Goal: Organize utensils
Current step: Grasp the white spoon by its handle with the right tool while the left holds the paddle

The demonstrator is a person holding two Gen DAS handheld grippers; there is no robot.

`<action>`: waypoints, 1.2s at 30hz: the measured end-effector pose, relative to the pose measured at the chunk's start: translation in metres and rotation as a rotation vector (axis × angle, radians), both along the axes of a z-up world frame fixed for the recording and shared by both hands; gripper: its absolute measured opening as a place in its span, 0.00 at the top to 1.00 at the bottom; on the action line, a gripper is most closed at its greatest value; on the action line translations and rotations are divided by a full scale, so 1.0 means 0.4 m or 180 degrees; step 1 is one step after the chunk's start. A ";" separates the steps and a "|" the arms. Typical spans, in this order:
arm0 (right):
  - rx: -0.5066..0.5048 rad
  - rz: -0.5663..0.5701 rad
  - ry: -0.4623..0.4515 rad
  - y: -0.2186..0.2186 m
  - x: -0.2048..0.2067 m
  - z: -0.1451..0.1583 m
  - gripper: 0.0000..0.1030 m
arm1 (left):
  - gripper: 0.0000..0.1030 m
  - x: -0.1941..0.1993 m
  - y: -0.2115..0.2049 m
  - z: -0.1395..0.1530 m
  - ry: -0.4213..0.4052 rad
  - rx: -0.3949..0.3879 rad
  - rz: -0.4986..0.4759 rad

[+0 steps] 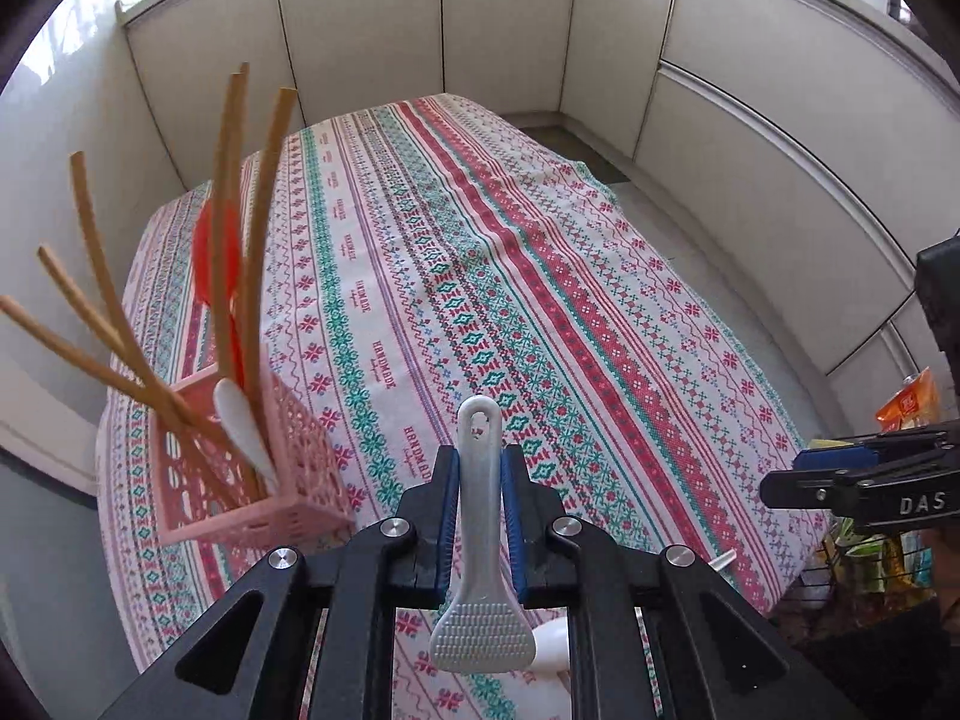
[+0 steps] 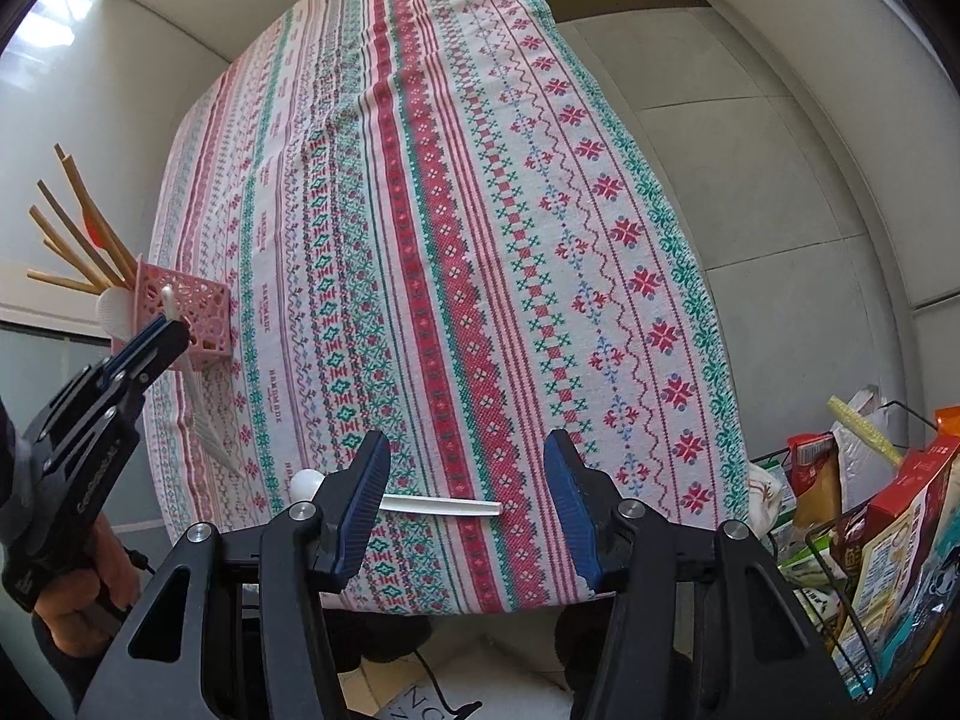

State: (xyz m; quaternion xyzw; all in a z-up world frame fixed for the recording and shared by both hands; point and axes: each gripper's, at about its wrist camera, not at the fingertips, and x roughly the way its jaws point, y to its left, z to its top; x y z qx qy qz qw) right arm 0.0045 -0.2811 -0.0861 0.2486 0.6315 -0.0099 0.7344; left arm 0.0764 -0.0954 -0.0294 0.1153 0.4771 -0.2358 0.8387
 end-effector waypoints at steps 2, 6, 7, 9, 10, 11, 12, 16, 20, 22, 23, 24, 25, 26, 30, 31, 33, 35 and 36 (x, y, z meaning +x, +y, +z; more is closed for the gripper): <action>0.0149 -0.0045 0.0096 0.014 -0.012 -0.019 0.45 | 0.86 -0.022 0.021 0.017 -0.0018 -0.0053 0.0005; 0.0419 -0.0100 0.0304 0.044 -0.034 -0.071 0.45 | 0.86 -0.055 0.056 0.037 -0.0054 -0.0141 0.0005; 0.0455 -0.0110 0.0347 0.051 -0.037 -0.084 0.46 | 0.86 -0.059 0.063 0.036 -0.0052 -0.0160 0.0020; 0.0513 -0.0141 0.0413 0.060 -0.035 -0.103 0.46 | 0.86 -0.066 0.081 0.034 -0.0023 -0.0188 0.0053; 0.0539 -0.0168 0.0440 0.064 -0.031 -0.112 0.47 | 0.86 -0.066 0.089 0.030 -0.0006 -0.0196 0.0074; 0.0557 -0.0195 0.0463 0.067 -0.028 -0.119 0.47 | 0.86 -0.066 0.094 0.028 0.0001 -0.0197 0.0088; 0.0572 -0.0230 0.0495 0.069 -0.025 -0.127 0.48 | 0.86 -0.067 0.099 0.026 0.0010 -0.0191 0.0093; 0.0569 -0.0317 0.0689 0.080 -0.023 -0.156 0.50 | 0.86 -0.068 0.112 0.015 0.0044 -0.0178 0.0103; 0.0610 -0.0413 0.0814 0.088 -0.016 -0.192 0.49 | 0.86 -0.058 0.121 0.004 0.0096 -0.0170 0.0141; 0.0554 -0.0468 0.0752 0.088 -0.003 -0.188 0.50 | 0.86 -0.055 0.124 0.003 0.0104 -0.0176 0.0153; 0.0550 -0.0529 0.0728 0.084 0.002 -0.187 0.50 | 0.86 -0.055 0.124 0.003 0.0102 -0.0179 0.0159; 0.0540 -0.0567 0.0699 0.081 0.009 -0.185 0.50 | 0.86 -0.054 0.123 0.004 0.0100 -0.0180 0.0163; 0.0520 -0.0591 0.0663 0.077 0.018 -0.183 0.50 | 0.86 -0.053 0.123 0.003 0.0101 -0.0179 0.0165; 0.0499 -0.0622 0.0612 0.074 0.027 -0.179 0.50 | 0.86 -0.052 0.122 0.001 0.0104 -0.0178 0.0169; 0.0427 -0.0637 0.0431 0.074 0.066 -0.170 0.51 | 0.86 -0.046 0.118 -0.013 0.0129 -0.0151 0.0187; 0.0388 -0.0619 0.0406 0.075 0.076 -0.167 0.54 | 0.86 -0.044 0.118 -0.017 0.0136 -0.0144 0.0190; 0.0253 -0.0539 0.0353 0.086 0.095 -0.162 0.58 | 0.86 -0.040 0.117 -0.023 0.0150 -0.0134 0.0204; 0.0058 -0.0415 0.0335 0.110 0.113 -0.157 0.64 | 0.86 -0.036 0.117 -0.028 0.0158 -0.0130 0.0216; -0.0068 -0.0342 0.0334 0.123 0.118 -0.154 0.70 | 0.86 -0.035 0.117 -0.029 0.0165 -0.0130 0.0215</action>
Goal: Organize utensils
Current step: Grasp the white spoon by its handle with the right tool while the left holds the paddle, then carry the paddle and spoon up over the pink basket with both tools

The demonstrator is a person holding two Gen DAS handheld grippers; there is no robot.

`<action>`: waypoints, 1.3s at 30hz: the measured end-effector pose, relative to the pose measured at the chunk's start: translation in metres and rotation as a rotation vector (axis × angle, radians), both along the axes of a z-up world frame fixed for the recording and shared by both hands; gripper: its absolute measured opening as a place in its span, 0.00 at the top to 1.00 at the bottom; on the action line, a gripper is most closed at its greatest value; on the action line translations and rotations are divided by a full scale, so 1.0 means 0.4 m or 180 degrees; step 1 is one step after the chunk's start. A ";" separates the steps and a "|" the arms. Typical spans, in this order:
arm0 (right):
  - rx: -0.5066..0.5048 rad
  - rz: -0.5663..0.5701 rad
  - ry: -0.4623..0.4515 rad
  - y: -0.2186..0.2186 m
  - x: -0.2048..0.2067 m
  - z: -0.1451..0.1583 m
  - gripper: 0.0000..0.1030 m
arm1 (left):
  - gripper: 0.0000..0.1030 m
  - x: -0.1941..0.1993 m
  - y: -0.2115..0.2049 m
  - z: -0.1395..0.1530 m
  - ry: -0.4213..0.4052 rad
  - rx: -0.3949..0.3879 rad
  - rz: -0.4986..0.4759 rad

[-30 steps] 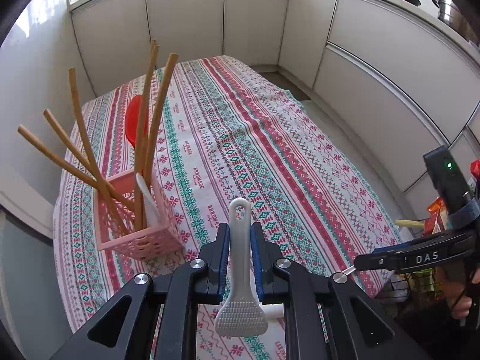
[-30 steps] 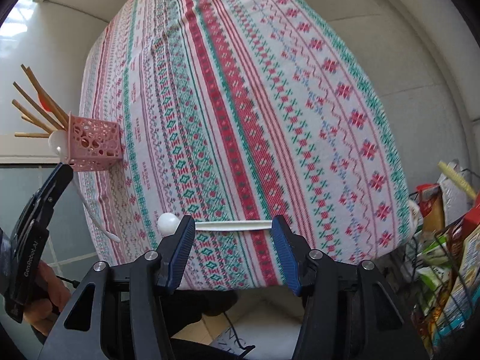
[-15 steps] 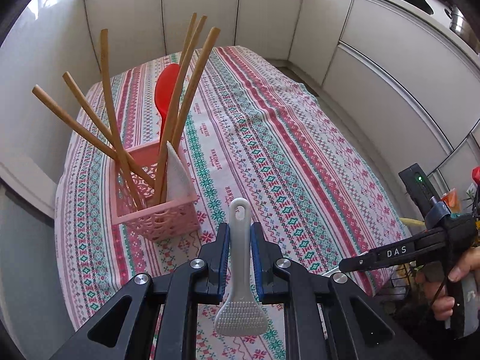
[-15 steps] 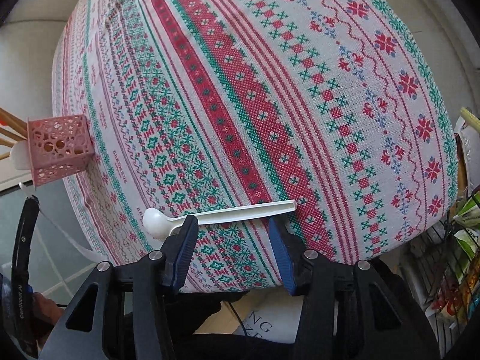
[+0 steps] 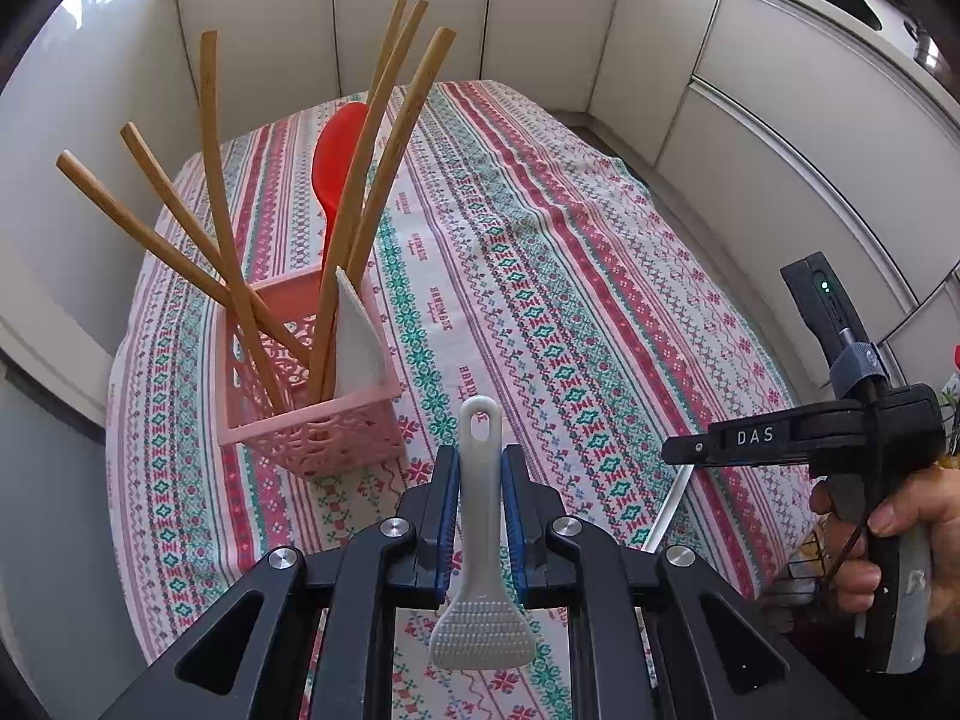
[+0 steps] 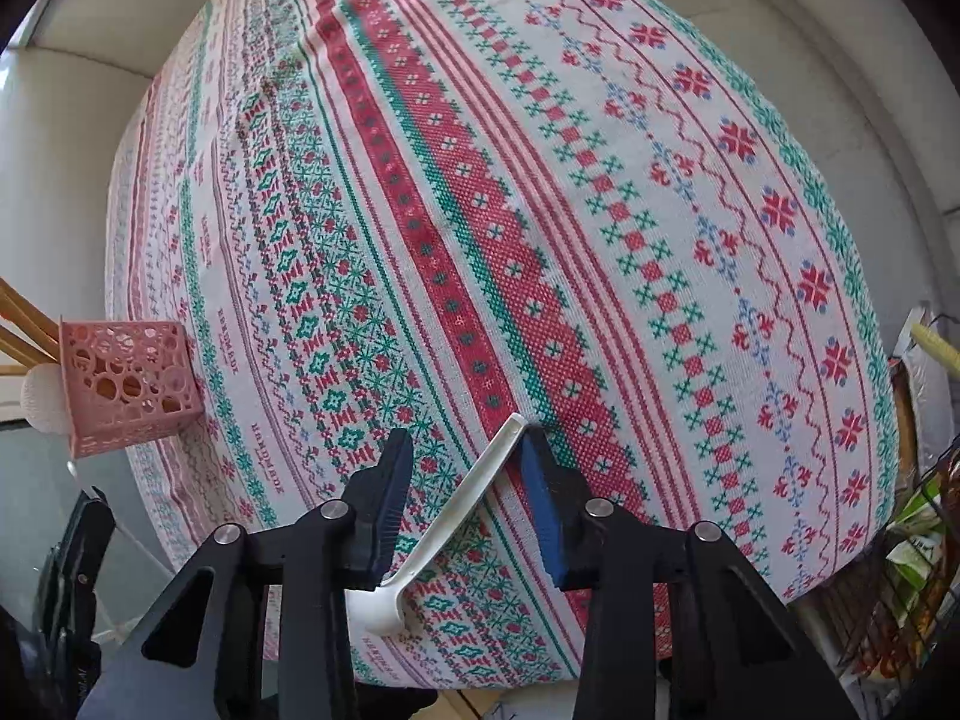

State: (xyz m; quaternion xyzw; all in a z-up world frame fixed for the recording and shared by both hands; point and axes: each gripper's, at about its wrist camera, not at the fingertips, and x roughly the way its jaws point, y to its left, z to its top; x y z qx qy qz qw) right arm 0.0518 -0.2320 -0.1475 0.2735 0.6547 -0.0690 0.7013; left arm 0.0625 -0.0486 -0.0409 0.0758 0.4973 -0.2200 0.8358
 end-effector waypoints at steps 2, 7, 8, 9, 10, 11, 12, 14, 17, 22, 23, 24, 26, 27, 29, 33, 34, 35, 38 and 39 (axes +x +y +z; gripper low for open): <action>-0.0220 0.0129 0.0006 0.020 0.006 -0.001 0.80 | 0.86 0.004 -0.002 -0.004 0.0009 0.0007 -0.0002; -0.0369 0.0256 -0.0067 0.038 0.022 -0.007 0.94 | 0.86 0.010 -0.009 -0.011 0.0022 0.0025 -0.0006; -0.0352 0.0256 -0.0092 0.036 0.024 -0.008 0.94 | 0.86 0.011 -0.010 -0.011 0.0019 0.0027 -0.0004; -0.0331 0.0261 -0.0111 0.036 0.028 -0.009 0.96 | 0.86 0.011 -0.010 -0.010 0.0016 0.0026 -0.0003; -0.0310 0.0266 -0.0129 0.034 0.032 -0.010 0.96 | 0.86 0.011 -0.010 -0.010 0.0011 0.0027 0.0000; -0.0286 0.0265 -0.0150 0.029 0.034 -0.010 0.96 | 0.86 0.010 -0.010 -0.011 0.0001 0.0029 0.0000; -0.0255 0.0262 -0.0178 0.024 0.036 -0.009 0.97 | 0.86 0.009 -0.011 -0.010 -0.0015 0.0034 0.0004; -0.0203 0.0259 -0.0248 0.006 0.041 0.001 0.97 | 0.86 0.008 -0.014 -0.008 -0.0042 0.0028 0.0009; -0.0127 0.0231 -0.0382 -0.006 0.051 0.026 0.97 | 0.86 0.004 -0.012 0.009 -0.0109 -0.0041 0.0014; -0.0026 0.0196 -0.0726 -0.036 0.050 0.107 0.97 | 0.86 -0.010 -0.009 0.057 -0.0302 -0.0172 0.0025; -0.0026 0.0186 -0.0821 -0.034 0.047 0.130 0.97 | 0.86 -0.012 -0.008 0.065 -0.0325 -0.0211 0.0036; -0.0021 0.0185 -0.0910 -0.036 0.046 0.151 0.97 | 0.86 -0.015 -0.006 0.073 -0.0348 -0.0246 0.0041; -0.0044 0.0195 -0.1062 -0.035 0.039 0.190 0.97 | 0.86 -0.020 -0.004 0.086 -0.0389 -0.0285 0.0035; -0.0069 0.0200 -0.1128 -0.033 0.037 0.208 0.97 | 0.86 -0.023 -0.004 0.092 -0.0405 -0.0303 0.0028; -0.0084 0.0206 -0.1247 -0.014 0.024 0.236 0.97 | 0.86 -0.026 -0.004 0.101 -0.0437 -0.0323 0.0016; -0.0104 0.0222 -0.1485 -0.007 0.016 0.290 0.97 | 0.86 -0.030 0.000 0.112 -0.0480 -0.0344 0.0013; -0.0105 0.0225 -0.1539 -0.006 0.017 0.301 0.97 | 0.86 -0.030 0.001 0.115 -0.0488 -0.0351 0.0022; -0.0107 0.0222 -0.1601 -0.006 0.014 0.314 0.97 | 0.86 -0.030 0.003 0.118 -0.0497 -0.0358 0.0032; -0.0102 0.0248 -0.1775 0.002 0.004 0.347 0.97 | 0.86 -0.035 0.008 0.132 -0.0545 -0.0393 0.0067; -0.0093 0.0262 -0.1833 0.004 0.002 0.356 0.97 | 0.86 -0.037 0.011 0.139 -0.0563 -0.0418 0.0070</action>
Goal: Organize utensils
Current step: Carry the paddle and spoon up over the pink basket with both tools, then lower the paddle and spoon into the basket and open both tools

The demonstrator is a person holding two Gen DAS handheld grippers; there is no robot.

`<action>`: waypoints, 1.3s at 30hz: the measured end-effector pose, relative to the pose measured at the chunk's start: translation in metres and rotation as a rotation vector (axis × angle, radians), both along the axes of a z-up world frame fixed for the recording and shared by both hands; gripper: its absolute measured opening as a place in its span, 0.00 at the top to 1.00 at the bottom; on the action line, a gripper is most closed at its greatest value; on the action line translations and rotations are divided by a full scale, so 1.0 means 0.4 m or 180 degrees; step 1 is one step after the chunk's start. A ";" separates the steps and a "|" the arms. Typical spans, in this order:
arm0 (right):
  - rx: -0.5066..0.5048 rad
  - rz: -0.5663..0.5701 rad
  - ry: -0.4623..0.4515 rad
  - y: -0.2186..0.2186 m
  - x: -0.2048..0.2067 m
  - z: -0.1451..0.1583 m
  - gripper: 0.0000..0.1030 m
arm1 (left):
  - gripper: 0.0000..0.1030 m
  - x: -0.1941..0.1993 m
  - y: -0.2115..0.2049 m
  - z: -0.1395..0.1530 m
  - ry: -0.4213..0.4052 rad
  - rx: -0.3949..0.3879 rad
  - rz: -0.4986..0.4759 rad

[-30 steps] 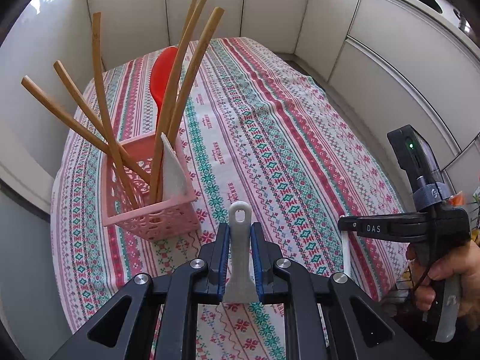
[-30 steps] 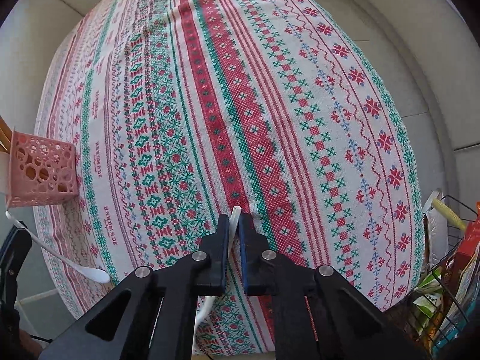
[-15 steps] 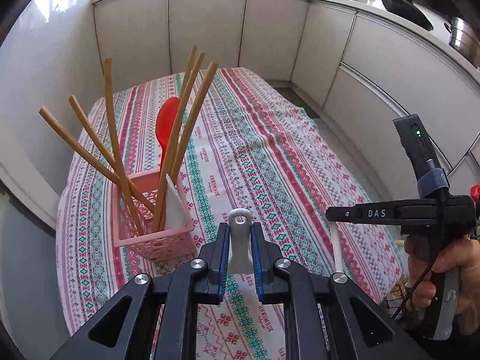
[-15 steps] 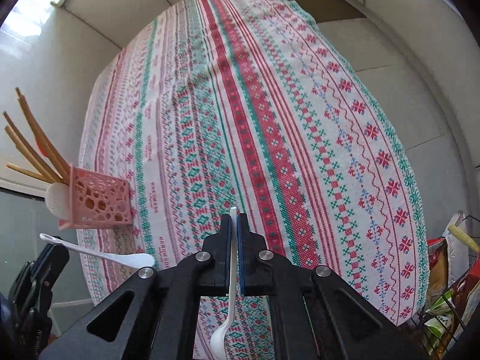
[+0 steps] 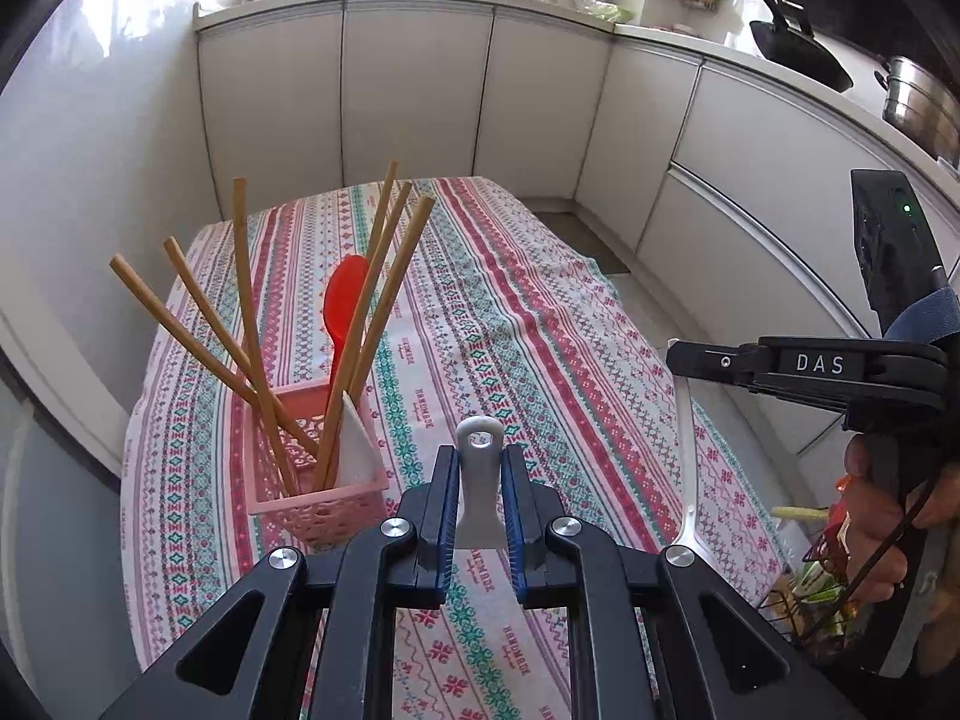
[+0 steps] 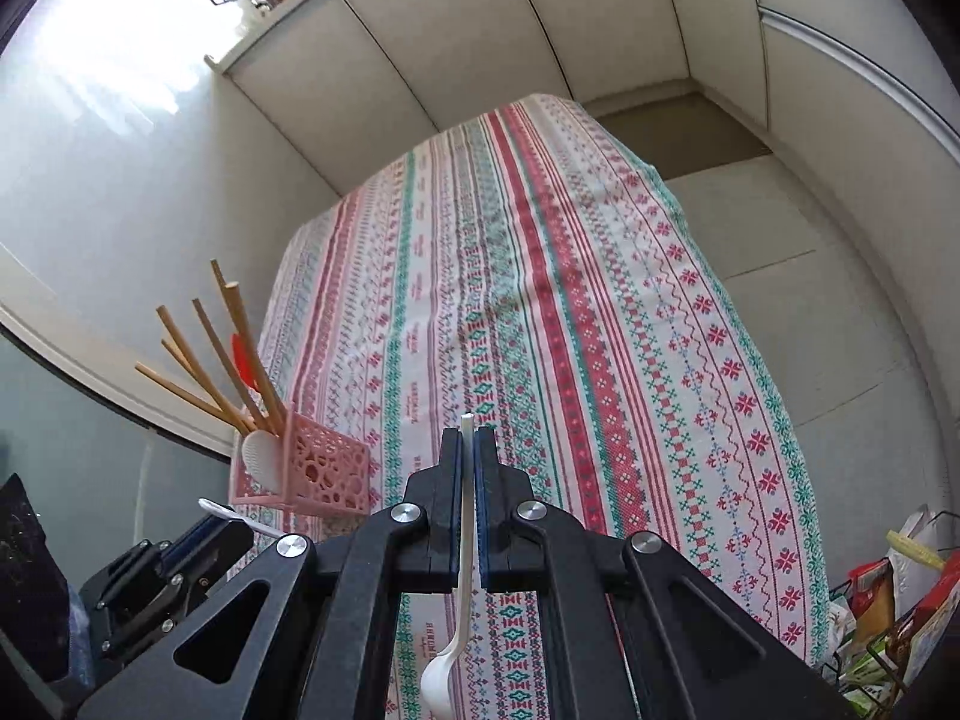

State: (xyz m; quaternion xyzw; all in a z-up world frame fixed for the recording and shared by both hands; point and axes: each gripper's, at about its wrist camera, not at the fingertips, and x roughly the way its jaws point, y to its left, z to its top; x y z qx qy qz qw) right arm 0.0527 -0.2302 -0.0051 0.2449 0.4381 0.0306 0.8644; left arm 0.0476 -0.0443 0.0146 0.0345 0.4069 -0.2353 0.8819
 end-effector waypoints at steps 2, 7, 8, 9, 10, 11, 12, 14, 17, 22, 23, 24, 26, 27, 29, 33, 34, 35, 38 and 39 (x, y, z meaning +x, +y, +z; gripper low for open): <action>0.0010 0.0035 -0.0092 0.006 -0.003 0.015 0.97 | 0.86 -0.003 0.005 0.013 -0.0044 -0.0043 0.0006; 0.0089 0.0109 -0.0307 0.020 -0.011 0.052 0.97 | 0.86 -0.016 0.018 0.055 -0.0166 -0.0171 0.0022; 0.0120 0.0130 -0.0347 0.023 -0.011 0.060 0.97 | 0.86 -0.019 0.023 0.066 -0.0192 -0.0200 0.0030; 0.0143 0.0152 -0.0386 0.025 -0.010 0.068 0.97 | 0.86 -0.022 0.030 0.080 -0.0232 -0.0232 0.0031; 0.0155 0.0164 -0.0427 0.027 -0.011 0.076 0.97 | 0.86 -0.026 0.038 0.095 -0.0273 -0.0252 0.0050; 0.0165 0.0180 -0.0474 0.029 -0.012 0.085 0.97 | 0.86 -0.028 0.049 0.111 -0.0332 -0.0273 0.0085; 0.0187 0.0205 -0.0517 0.033 -0.011 0.093 0.97 | 0.86 -0.030 0.061 0.128 -0.0399 -0.0286 0.0123; 0.0203 0.0246 -0.0586 0.042 -0.008 0.106 0.97 | 0.86 -0.030 0.093 0.160 -0.0550 -0.0289 0.0257; 0.0238 0.0314 -0.0681 0.060 0.002 0.124 0.97 | 0.86 -0.016 0.138 0.180 -0.0641 -0.0291 0.0441; 0.0165 0.0326 -0.0780 0.091 0.043 0.144 0.97 | 0.86 0.043 0.167 0.145 -0.0547 -0.0119 0.0635; 0.0160 0.0324 -0.0796 0.097 0.053 0.145 0.97 | 0.86 0.058 0.170 0.131 -0.0482 -0.0102 0.0635; 0.0140 0.0317 -0.0810 0.105 0.063 0.146 0.97 | 0.86 0.074 0.169 0.114 -0.0434 -0.0051 0.0650; 0.0108 0.0312 -0.0843 0.120 0.081 0.148 0.97 | 0.86 0.102 0.170 0.084 -0.0332 0.0035 0.0674; 0.0101 0.0314 -0.0867 0.127 0.089 0.149 0.97 | 0.86 0.116 0.175 0.068 -0.0265 0.0063 0.0667; 0.0063 0.0304 -0.0926 0.143 0.103 0.152 0.97 | 0.86 0.143 0.179 0.041 -0.0181 0.0111 0.0657; 0.0059 0.0288 -0.1079 0.169 0.125 0.164 0.97 | 0.85 0.163 0.178 0.018 -0.0073 -0.0005 0.0578; 0.0050 0.0289 -0.1123 0.177 0.130 0.170 0.97 | 0.81 0.160 0.182 0.024 -0.0095 -0.0037 0.0576; 0.0033 0.0292 -0.1175 0.187 0.134 0.178 0.97 | 0.75 0.151 0.187 0.033 -0.0131 -0.0061 0.0565; 0.0019 0.0316 -0.1326 0.220 0.152 0.198 0.97 | 0.68 0.123 0.211 0.056 -0.0182 -0.0053 0.0636; 0.0006 0.0323 -0.1370 0.234 0.159 0.201 0.97 | 0.68 0.118 0.221 0.060 -0.0150 -0.0042 0.0683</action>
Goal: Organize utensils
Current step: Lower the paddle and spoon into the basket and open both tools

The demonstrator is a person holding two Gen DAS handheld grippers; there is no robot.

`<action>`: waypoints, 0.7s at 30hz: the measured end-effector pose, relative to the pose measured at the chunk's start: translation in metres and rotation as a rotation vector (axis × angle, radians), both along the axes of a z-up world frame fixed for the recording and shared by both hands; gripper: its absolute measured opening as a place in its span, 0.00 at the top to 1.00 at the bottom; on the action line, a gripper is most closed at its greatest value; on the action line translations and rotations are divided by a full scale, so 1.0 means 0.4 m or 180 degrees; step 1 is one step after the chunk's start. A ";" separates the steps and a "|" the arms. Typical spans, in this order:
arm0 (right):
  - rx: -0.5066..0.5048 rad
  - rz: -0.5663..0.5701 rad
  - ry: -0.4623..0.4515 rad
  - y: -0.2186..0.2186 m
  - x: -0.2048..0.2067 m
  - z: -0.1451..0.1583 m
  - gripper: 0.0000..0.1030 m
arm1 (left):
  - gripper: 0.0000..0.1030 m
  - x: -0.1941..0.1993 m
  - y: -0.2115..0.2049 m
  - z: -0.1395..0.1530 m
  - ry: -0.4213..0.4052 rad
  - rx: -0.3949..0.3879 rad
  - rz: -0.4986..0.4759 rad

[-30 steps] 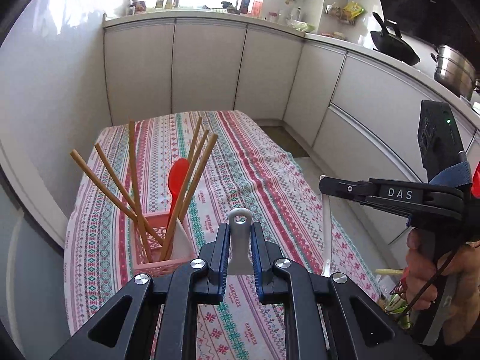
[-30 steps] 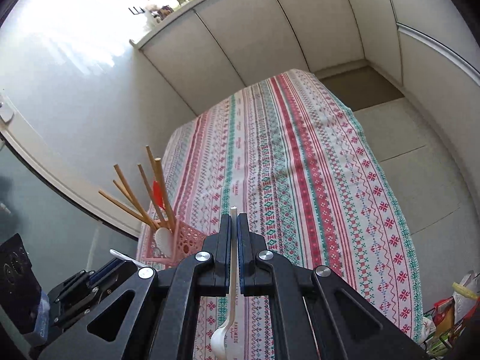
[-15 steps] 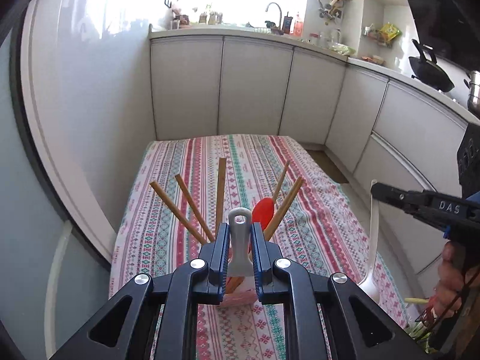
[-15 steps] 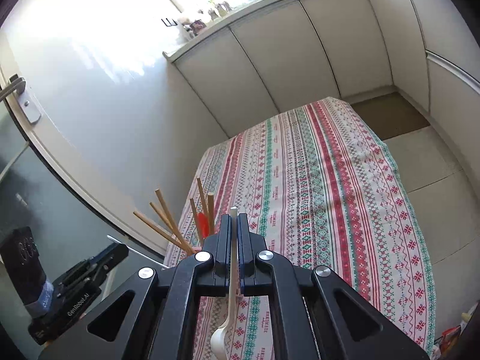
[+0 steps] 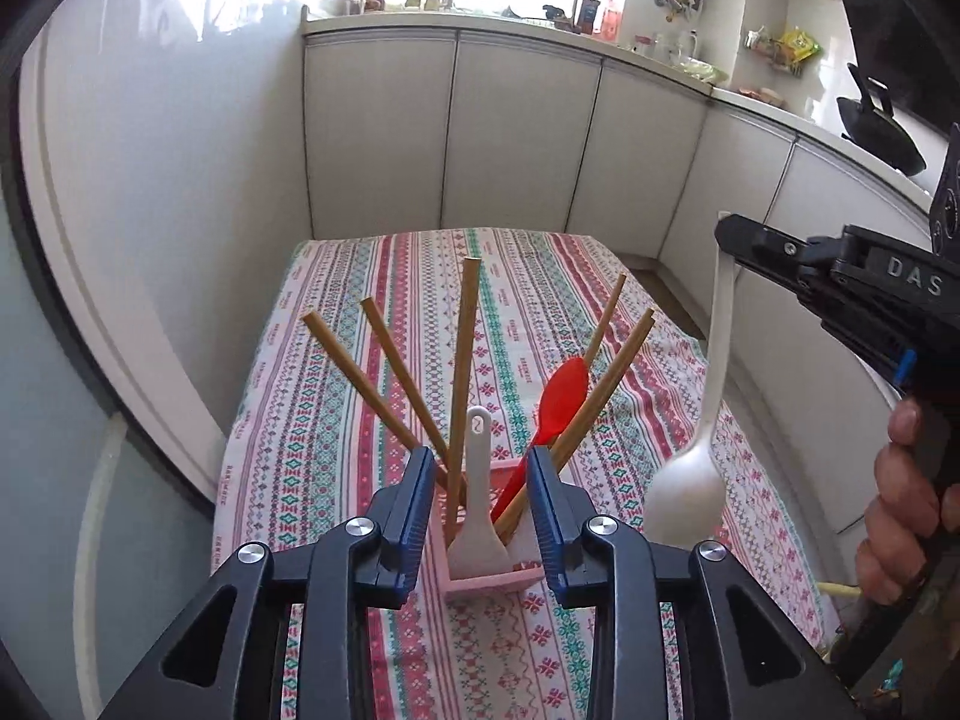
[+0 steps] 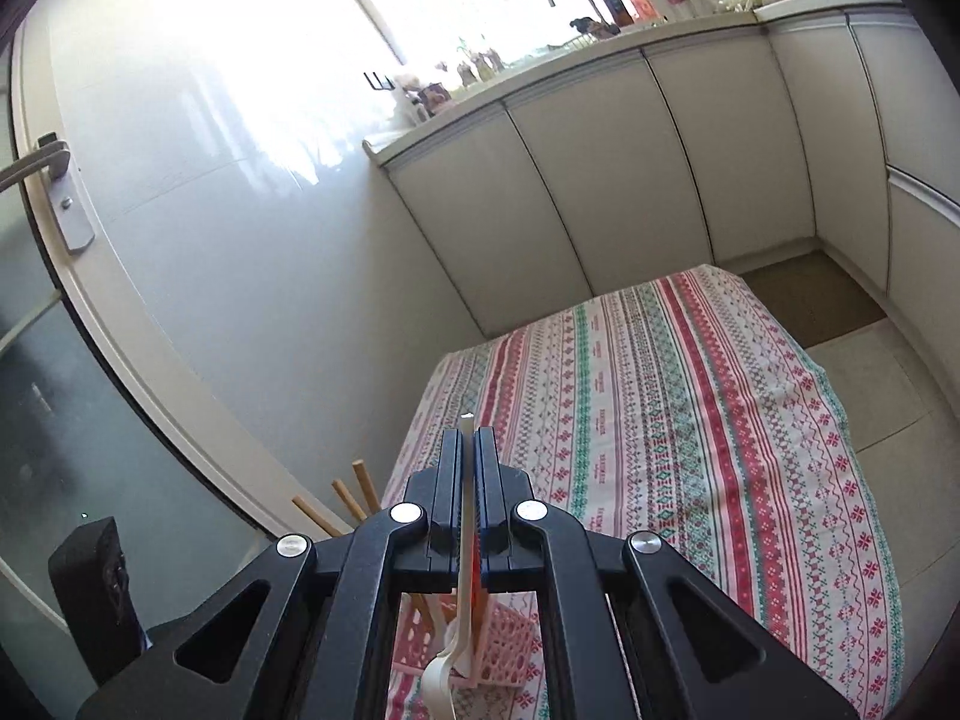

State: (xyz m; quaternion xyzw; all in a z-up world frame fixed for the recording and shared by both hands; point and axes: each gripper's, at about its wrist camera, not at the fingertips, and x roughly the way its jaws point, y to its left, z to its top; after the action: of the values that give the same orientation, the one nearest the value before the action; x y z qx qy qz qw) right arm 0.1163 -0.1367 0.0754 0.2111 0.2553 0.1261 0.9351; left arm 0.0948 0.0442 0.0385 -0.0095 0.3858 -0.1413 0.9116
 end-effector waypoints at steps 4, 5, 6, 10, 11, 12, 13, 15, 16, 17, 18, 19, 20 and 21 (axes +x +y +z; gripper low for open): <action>-0.0034 0.0010 -0.0124 0.058 0.024 -0.007 0.97 | 0.62 -0.010 0.033 -0.011 0.0155 0.0145 0.0178; -0.0058 0.0012 -0.0150 0.075 0.029 -0.015 0.97 | 0.62 -0.010 0.039 -0.016 0.0172 0.0217 0.0208; -0.0112 0.0008 -0.0182 0.092 0.033 -0.024 0.97 | 0.61 -0.009 0.046 -0.022 0.0179 0.0269 0.0237; -0.0462 -0.0010 -0.0335 0.168 0.036 -0.060 0.97 | 0.61 0.002 0.075 -0.052 0.0307 0.0279 0.0305; -0.0556 -0.0016 -0.0374 0.185 0.033 -0.070 0.97 | 0.61 0.004 0.081 -0.057 0.0331 0.0263 0.0312; -0.0640 -0.0015 -0.0402 0.200 0.031 -0.079 0.97 | 0.61 0.006 0.085 -0.061 0.0341 0.0255 0.0313; -0.0711 -0.0015 -0.0416 0.213 0.030 -0.088 0.97 | 0.61 0.009 0.089 -0.062 0.0349 0.0250 0.0315; -0.0787 0.0002 -0.0407 0.229 0.027 -0.104 0.97 | 0.61 0.012 0.094 -0.064 0.0358 0.0227 0.0310; -0.0803 0.0003 -0.0385 0.233 0.027 -0.111 0.96 | 0.60 0.011 0.095 -0.062 0.0358 0.0216 0.0308; -0.0799 0.0002 -0.0353 0.233 0.028 -0.117 0.96 | 0.58 0.011 0.097 -0.061 0.0355 0.0208 0.0310; -0.0761 0.0005 -0.0322 0.229 0.027 -0.121 0.96 | 0.57 0.011 0.098 -0.061 0.0353 0.0198 0.0313; -0.0724 0.0017 -0.0290 0.224 0.027 -0.123 0.95 | 0.54 0.014 0.099 -0.060 0.0350 0.0183 0.0312; -0.0688 0.0027 -0.0257 0.219 0.026 -0.122 0.94 | 0.51 0.013 0.100 -0.059 0.0342 0.0163 0.0309; -0.0650 0.0030 -0.0242 0.211 0.023 -0.119 0.91 | 0.50 0.012 0.101 -0.059 0.0340 0.0146 0.0304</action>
State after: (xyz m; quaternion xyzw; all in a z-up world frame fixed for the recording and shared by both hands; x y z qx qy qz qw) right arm 0.1256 -0.0522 0.0280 0.1086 0.2321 0.1118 0.9601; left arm 0.0995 0.0844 0.0149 -0.0146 0.4362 -0.0881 0.8954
